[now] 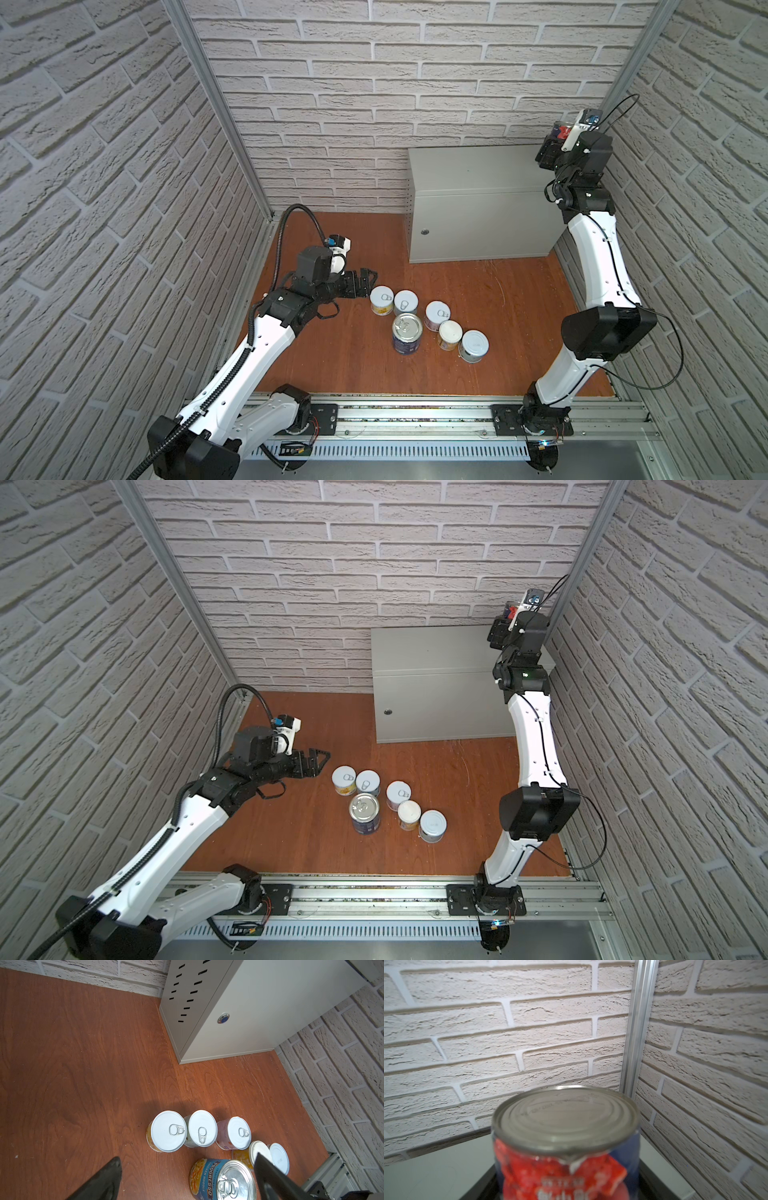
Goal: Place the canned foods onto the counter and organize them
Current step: 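Carry the red tomato can with the right gripper up over the grey cabinet, then lower the red tomato can onto the grey cabinet top with the right gripper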
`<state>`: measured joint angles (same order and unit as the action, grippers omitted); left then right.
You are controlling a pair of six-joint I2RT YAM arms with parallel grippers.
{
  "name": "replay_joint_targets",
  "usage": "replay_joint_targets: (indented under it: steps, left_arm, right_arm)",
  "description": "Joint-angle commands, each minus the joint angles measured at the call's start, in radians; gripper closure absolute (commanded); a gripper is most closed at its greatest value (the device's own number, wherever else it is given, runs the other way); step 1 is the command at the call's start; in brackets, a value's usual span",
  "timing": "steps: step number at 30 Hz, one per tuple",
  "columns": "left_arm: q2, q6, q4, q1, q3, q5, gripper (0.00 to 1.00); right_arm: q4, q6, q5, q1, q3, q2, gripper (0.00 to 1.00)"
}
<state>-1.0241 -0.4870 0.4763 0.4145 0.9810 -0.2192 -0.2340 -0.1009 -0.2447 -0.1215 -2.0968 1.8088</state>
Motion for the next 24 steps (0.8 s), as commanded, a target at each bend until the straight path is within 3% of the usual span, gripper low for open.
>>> replay_joint_targets:
  steps: [1,9,20,24]
  left_arm:
    - [-0.001,0.005,-0.005,0.003,0.024,0.022,0.01]
    - [-0.049,-0.011,-0.029,0.004,0.044,0.011,0.01]
    - [-0.103,-0.016,-0.057,0.003,0.05,0.017,0.02]
    - [-0.116,-0.013,-0.05,0.003,0.06,0.017,0.01]
  right_arm:
    - [0.215,0.005,-0.046,0.003,-0.06,0.0,0.47]
    - [0.214,0.047,-0.068,0.003,-0.18,0.096,0.46]
    - [0.195,-0.009,0.011,0.006,-0.326,0.231,0.46]
    - [0.201,-0.005,-0.009,0.01,-0.341,0.252,0.46]
